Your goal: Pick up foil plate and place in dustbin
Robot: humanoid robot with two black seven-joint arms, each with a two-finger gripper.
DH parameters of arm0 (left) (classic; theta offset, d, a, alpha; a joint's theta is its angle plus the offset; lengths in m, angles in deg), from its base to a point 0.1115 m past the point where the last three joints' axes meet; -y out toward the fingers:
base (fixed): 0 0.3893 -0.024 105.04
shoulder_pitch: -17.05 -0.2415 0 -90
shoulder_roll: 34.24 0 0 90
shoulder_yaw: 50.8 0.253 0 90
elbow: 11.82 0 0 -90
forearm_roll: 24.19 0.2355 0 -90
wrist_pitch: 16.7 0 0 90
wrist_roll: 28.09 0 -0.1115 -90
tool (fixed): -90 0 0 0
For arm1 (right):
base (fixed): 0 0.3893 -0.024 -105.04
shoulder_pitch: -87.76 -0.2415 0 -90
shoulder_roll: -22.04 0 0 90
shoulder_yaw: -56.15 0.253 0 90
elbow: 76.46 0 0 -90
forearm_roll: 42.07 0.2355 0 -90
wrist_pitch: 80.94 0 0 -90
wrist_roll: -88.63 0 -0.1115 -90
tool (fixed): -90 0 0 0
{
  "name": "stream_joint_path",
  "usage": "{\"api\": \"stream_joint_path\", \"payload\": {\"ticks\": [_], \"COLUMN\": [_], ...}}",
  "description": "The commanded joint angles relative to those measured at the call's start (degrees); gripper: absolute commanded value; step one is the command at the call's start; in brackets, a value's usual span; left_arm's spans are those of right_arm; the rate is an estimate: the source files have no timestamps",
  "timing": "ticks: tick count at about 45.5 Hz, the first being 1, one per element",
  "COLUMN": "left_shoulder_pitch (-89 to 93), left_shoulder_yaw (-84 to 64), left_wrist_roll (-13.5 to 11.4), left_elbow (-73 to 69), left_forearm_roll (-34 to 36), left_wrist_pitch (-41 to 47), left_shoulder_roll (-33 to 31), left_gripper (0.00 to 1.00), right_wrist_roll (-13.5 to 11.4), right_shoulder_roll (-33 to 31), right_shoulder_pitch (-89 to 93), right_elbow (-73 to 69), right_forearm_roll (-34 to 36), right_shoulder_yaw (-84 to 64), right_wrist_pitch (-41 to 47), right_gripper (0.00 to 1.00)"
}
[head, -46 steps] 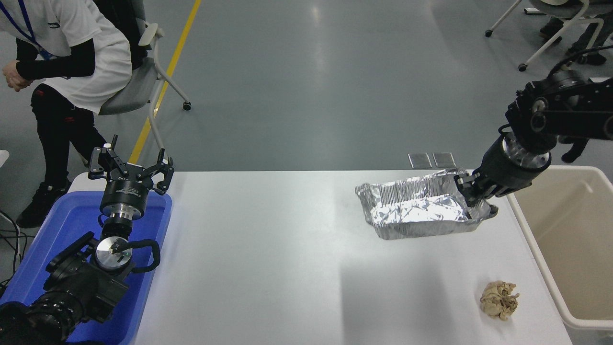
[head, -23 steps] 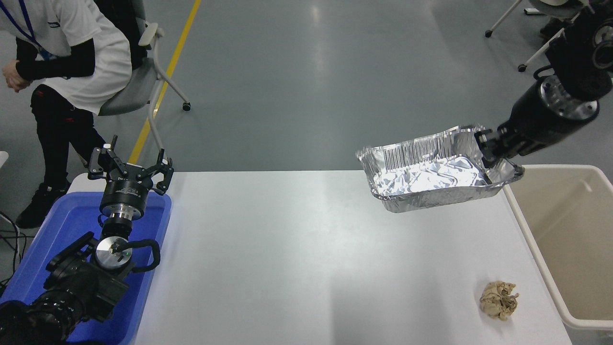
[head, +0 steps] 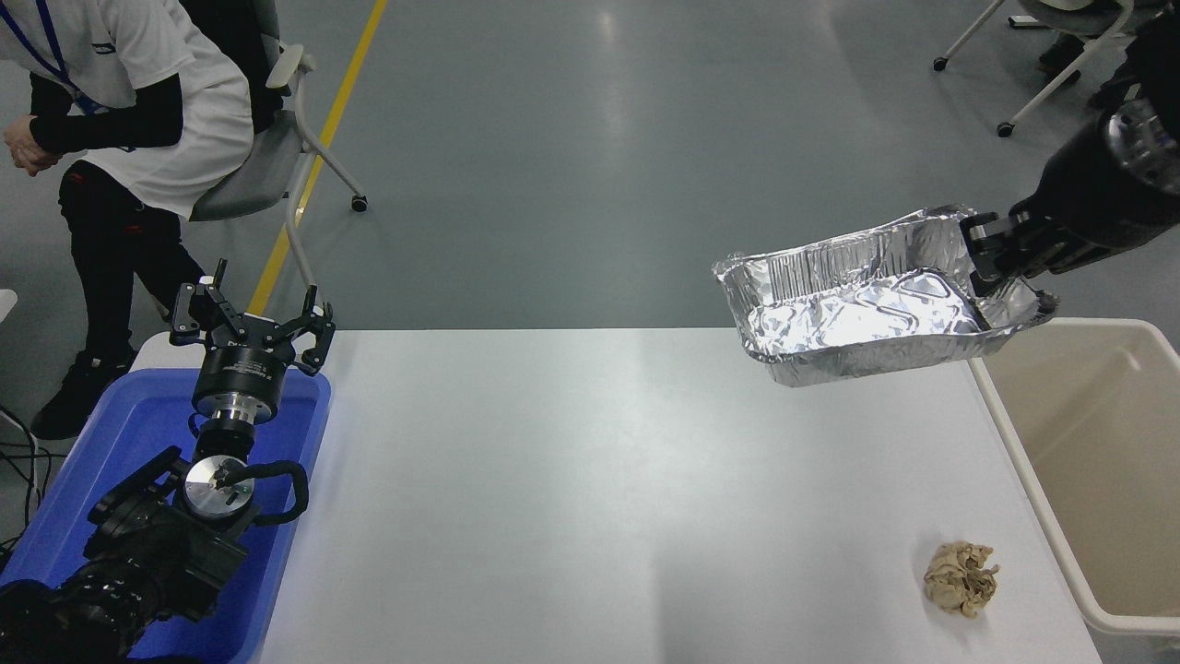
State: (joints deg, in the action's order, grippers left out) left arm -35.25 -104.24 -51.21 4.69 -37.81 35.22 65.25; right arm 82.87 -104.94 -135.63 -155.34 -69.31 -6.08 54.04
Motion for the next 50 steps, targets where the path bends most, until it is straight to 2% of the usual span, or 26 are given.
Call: {"api": "stream_joint_path", "payload": {"ticks": [1, 15, 28, 37, 50], "left_shoulder_pitch": [0.0, 0.0, 0.0, 0.0, 0.0], "left_shoulder_yaw": [0.0, 0.0, 0.0, 0.0, 0.0], "left_wrist_roll": [0.0, 0.0, 0.0, 0.0, 0.0], "left_elbow": [0.0, 0.0, 0.0, 0.0, -0.1], "left_forearm_roll": [0.0, 0.0, 0.0, 0.0, 0.0], "left_wrist_pitch": [0.0, 0.0, 0.0, -0.1, 0.0], "left_shoulder_roll": [0.0, 0.0, 0.0, 0.0, 0.0], "left_gripper": [0.99, 0.99, 0.99, 0.99, 0.99], "right_wrist_roll": [-0.5, -0.7, -0.6, -0.6, -0.5], "right_shoulder_roll": [-5.8, -17.2, -26.1, -31.2, -33.1], "right_shoulder_pitch": [-0.1, 3.0, 15.1, 27.1, 48.0], "right_elbow": [-0.1, 2.1, 15.9, 24.4, 32.6], "right_forearm_roll": [-3.0, -9.8, -11.2, -10.1, -9.2], "right_shoulder_yaw": [-0.5, -2.0, 1.3, 11.5, 30.5], "right_wrist_pitch": [0.0, 0.0, 0.0, 0.0, 0.0], "right_gripper": [0.0, 0.0, 0.0, 0.0, 0.0]}}
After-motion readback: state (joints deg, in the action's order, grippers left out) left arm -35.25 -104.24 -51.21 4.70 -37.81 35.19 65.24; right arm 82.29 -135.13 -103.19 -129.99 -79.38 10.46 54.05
